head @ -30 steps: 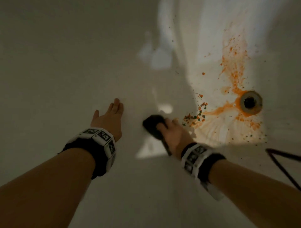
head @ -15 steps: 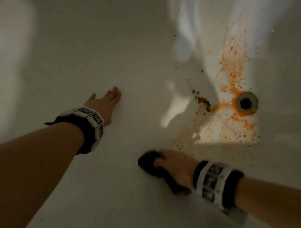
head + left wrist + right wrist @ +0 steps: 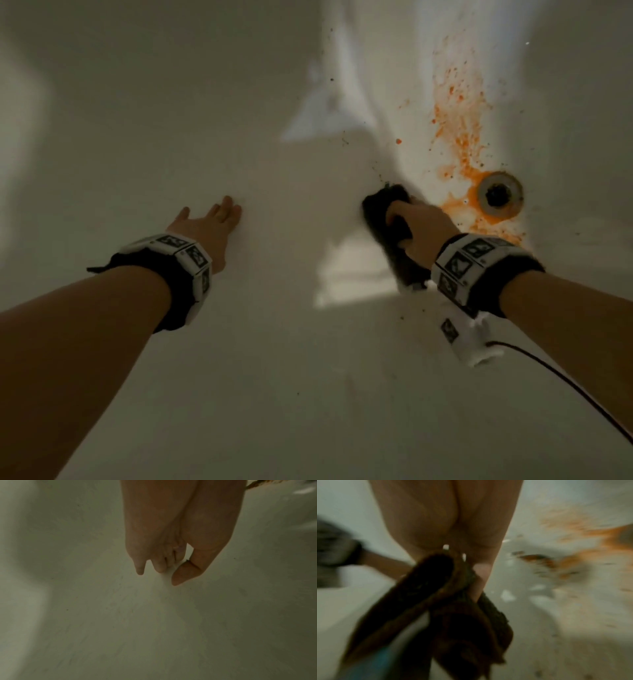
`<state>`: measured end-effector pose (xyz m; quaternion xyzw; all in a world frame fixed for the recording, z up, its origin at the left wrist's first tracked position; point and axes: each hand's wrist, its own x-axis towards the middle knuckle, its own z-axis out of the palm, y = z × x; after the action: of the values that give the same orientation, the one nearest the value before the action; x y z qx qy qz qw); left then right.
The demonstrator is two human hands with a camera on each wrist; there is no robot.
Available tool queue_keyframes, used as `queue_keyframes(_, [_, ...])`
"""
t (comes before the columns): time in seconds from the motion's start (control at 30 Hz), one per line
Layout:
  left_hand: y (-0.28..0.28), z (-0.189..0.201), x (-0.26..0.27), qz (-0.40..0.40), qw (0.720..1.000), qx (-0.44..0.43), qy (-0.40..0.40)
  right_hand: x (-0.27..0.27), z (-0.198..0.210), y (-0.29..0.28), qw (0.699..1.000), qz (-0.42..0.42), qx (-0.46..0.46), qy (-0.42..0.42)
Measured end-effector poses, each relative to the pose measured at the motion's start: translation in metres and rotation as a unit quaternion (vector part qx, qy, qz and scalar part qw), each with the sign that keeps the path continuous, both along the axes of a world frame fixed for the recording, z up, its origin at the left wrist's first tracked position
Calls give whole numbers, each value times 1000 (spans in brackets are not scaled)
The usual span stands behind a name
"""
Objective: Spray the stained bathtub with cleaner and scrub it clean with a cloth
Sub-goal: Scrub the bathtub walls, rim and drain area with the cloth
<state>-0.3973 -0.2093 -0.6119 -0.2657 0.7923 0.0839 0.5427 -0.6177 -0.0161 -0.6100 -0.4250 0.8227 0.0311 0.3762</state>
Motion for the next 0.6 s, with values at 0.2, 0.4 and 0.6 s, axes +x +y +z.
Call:
queue_keyframes(0.2, [3, 1, -6, -4, 1000, -5, -23, 98, 46, 23, 856, 335, 99, -381])
queue_keyframes(0.4, [2, -3, -1, -12, 1000, -8, -19, 116, 6, 47, 885, 333, 169, -279])
queue_keyframes(0.6, [4, 0, -1, -12, 1000, -15, -14, 54, -17, 36, 973, 201, 87, -69])
